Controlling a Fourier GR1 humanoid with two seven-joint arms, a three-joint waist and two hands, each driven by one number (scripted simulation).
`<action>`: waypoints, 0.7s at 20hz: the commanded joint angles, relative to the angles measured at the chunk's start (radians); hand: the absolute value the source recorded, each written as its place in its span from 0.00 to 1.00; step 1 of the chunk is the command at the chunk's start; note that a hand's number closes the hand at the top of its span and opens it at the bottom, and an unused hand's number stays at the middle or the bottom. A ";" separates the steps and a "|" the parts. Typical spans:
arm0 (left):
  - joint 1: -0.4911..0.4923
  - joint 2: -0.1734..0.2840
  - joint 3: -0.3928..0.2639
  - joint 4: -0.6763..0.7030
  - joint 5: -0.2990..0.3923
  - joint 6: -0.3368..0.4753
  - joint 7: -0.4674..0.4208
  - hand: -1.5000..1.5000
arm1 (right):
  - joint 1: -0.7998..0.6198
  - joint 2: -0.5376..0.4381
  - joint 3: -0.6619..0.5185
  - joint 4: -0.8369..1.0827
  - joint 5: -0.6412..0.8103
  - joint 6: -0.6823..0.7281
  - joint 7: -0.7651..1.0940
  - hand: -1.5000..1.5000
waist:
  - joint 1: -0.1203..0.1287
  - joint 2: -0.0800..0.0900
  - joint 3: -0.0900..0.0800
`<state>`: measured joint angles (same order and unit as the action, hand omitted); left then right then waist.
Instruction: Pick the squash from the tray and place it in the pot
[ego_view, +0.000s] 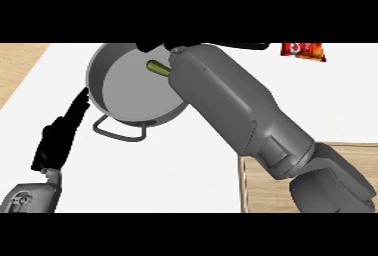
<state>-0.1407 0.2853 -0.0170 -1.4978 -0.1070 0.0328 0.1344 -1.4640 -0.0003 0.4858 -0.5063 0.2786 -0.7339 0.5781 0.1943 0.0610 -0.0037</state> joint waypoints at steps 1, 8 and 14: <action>0.015 0.002 0.009 0.001 0.022 -0.018 -0.003 0.50 | 0.009 0.000 -0.040 -0.004 -0.048 -0.084 -0.118 0.00 | 0.006 0.001 0.001; -0.007 0.001 0.006 0.017 0.002 -0.006 0.006 0.50 | 0.033 0.000 -0.142 -0.150 -0.196 -0.315 -0.264 0.00 | -0.007 -0.009 0.002; -0.024 0.004 0.024 0.043 -0.020 0.022 0.016 0.50 | 0.088 0.000 -0.166 -0.217 -0.389 -0.246 -0.392 0.00 | -0.048 -0.018 0.002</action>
<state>-0.1485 0.2903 0.0014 -1.4826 -0.1066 0.0357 0.1472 -1.4075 -0.0019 0.3300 -0.6848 -0.0055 -0.9780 0.2577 0.1671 0.0461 -0.0010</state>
